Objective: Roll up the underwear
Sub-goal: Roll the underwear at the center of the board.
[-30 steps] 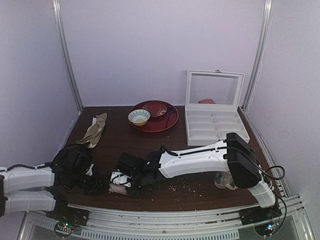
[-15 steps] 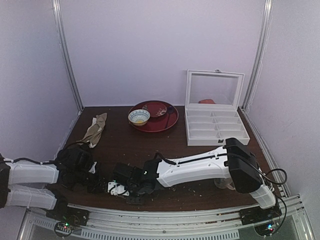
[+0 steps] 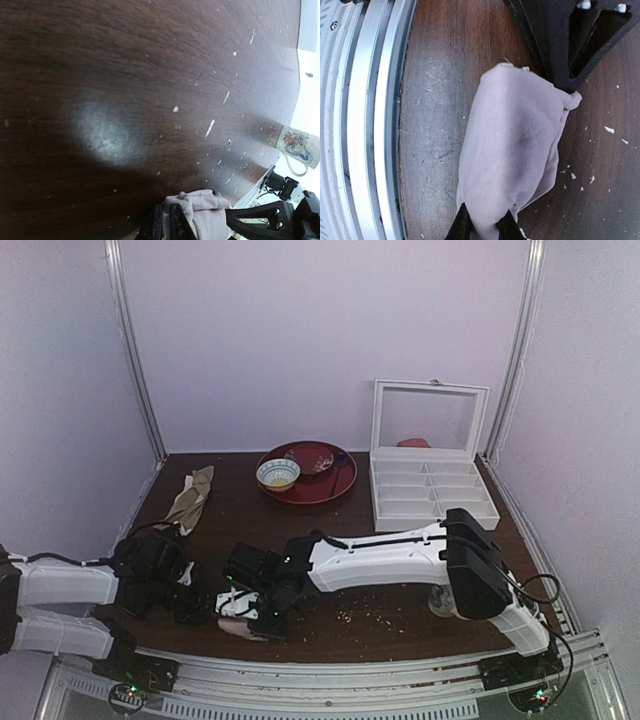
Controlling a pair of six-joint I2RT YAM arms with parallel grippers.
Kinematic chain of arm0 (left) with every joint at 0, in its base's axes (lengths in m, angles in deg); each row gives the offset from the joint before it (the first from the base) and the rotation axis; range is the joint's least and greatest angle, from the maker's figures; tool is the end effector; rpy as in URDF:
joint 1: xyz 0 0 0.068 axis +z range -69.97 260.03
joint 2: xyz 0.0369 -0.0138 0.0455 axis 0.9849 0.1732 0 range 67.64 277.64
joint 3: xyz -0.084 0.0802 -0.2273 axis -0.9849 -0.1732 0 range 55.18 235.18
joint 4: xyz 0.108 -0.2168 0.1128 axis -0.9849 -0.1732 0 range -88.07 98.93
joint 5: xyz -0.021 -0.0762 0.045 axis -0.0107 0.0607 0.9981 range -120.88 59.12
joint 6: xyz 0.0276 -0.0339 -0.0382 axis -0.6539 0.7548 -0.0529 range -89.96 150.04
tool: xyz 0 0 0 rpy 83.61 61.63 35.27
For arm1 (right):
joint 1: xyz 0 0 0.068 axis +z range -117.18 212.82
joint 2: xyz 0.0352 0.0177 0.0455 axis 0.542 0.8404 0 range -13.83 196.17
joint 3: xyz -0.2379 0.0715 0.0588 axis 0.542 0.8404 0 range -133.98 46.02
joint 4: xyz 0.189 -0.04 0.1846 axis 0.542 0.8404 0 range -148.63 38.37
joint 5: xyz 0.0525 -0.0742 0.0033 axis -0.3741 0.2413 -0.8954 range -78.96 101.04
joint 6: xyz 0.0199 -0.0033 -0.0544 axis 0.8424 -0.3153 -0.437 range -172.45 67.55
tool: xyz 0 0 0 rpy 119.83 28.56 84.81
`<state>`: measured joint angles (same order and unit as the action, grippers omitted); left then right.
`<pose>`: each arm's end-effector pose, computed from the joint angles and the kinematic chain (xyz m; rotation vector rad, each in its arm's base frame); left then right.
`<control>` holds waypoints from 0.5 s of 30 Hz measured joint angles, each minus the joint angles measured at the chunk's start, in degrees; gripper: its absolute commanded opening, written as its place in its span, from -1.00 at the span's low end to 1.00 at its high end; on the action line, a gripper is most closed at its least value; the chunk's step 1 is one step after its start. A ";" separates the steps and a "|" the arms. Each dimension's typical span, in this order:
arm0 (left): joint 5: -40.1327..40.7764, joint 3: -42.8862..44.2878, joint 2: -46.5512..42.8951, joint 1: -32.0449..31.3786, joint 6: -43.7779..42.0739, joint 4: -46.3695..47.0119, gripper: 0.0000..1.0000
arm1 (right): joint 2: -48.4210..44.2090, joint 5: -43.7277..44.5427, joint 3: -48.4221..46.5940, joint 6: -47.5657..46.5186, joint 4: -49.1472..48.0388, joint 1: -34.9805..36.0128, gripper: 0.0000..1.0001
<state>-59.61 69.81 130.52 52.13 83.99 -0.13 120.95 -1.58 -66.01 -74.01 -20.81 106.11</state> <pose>0.1494 -0.1017 0.0919 -0.4310 2.8058 -1.0917 0.1362 0.4856 0.1464 -2.0530 1.7790 0.5816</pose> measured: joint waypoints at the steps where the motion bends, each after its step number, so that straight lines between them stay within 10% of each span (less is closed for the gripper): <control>1: 0.00 0.17 0.37 0.00 -0.15 0.04 -0.73 | 0.66 -1.70 -1.25 0.20 1.22 -0.50 -1.00; 15: 0.15 1.75 2.29 0.00 -1.51 -0.59 -0.73 | 7.91 -22.73 -10.99 5.68 9.20 -6.73 -1.00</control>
<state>-59.46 71.56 132.81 52.13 82.48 -0.72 128.86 -24.31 -77.00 -68.33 -11.60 99.38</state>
